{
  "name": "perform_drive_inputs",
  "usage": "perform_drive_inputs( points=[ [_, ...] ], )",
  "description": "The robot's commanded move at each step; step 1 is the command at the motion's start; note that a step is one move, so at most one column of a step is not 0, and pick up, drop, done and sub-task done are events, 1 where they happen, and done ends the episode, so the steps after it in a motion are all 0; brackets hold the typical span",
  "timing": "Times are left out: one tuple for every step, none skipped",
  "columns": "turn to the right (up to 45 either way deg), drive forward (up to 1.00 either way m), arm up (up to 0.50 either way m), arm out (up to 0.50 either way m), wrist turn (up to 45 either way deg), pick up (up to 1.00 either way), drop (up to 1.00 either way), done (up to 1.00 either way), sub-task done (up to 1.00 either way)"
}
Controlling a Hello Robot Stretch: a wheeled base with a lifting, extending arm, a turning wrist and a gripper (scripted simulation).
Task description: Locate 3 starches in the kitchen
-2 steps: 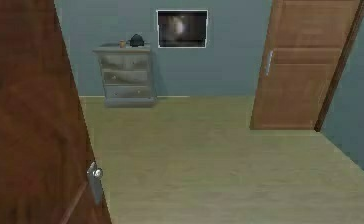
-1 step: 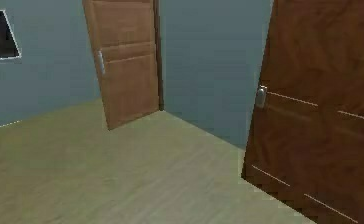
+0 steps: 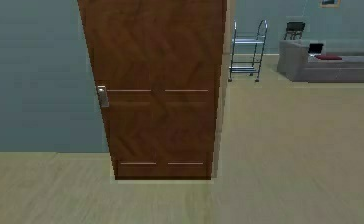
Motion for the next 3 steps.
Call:
perform_drive_inputs(
  points=[
    [6.0,0.00,0.00,0.00,0.0,0.00,0.00,0.00,0.00],
    [0.0,0.05,0.00,0.00,0.0,0.00,0.00,0.00,0.00],
    [45.0,0.00,0.00,0.00,0.0,0.00,0.00,0.00,0.00]
  ],
)
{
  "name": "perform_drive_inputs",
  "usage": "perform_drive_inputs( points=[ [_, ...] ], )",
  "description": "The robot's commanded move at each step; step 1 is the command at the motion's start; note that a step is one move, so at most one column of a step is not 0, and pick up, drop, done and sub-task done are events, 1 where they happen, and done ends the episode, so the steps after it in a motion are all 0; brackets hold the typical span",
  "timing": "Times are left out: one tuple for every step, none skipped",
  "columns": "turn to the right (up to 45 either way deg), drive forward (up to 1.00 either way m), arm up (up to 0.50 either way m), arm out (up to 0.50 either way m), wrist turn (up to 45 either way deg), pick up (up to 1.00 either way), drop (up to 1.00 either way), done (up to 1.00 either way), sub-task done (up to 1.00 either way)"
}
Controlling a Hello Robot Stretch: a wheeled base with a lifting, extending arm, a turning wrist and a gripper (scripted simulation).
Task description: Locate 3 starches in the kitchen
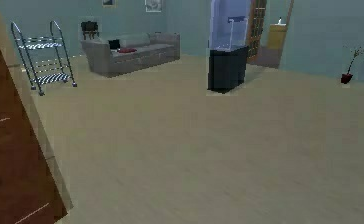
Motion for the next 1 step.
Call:
perform_drive_inputs(
  points=[
    [21.0,0.00,0.00,0.00,0.0,0.00,0.00,0.00,0.00]
  ],
)
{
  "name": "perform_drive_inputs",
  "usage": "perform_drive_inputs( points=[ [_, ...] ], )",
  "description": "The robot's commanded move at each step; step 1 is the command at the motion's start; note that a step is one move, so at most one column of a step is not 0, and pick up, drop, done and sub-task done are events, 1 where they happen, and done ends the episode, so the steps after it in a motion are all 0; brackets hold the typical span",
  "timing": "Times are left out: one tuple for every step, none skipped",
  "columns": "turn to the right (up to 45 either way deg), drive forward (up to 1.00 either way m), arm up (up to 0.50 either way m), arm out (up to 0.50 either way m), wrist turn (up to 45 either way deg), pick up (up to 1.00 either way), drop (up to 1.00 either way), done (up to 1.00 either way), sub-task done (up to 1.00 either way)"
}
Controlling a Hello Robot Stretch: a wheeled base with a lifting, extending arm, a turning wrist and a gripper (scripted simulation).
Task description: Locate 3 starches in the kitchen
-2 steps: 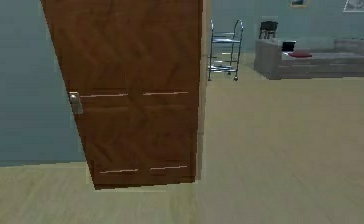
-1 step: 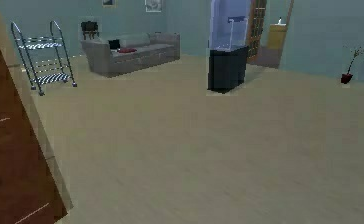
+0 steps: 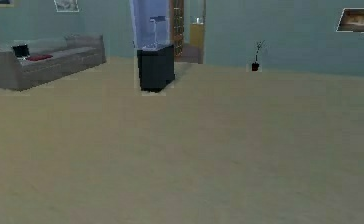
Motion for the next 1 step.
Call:
perform_drive_inputs(
  points=[
    [0.0,1.00,0.00,0.00,0.0,0.00,0.00,0.00,0.00]
  ],
)
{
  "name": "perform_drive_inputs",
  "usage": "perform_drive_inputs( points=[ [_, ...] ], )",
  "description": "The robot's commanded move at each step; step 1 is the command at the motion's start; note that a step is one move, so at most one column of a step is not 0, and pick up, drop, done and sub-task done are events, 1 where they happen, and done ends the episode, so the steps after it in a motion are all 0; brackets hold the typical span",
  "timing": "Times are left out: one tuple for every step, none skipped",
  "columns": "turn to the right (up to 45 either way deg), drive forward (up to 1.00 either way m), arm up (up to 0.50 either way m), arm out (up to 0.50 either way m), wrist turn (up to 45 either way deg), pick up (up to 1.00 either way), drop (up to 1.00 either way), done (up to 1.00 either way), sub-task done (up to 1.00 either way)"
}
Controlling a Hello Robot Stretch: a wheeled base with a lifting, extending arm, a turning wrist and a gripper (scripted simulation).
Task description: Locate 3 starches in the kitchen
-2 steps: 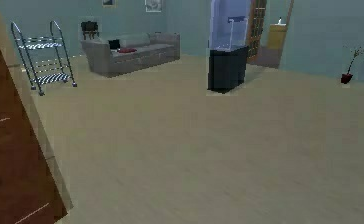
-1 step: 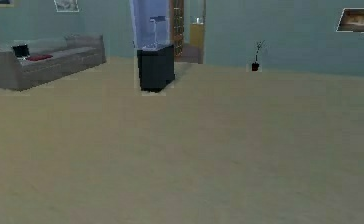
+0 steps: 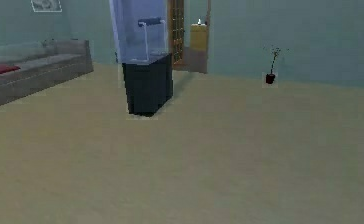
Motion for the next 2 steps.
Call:
perform_drive_inputs(
  points=[
    [0.0,1.00,0.00,0.00,0.0,0.00,0.00,0.00,0.00],
    [3.0,0.00,0.00,0.00,0.0,0.00,0.00,0.00,0.00]
  ],
)
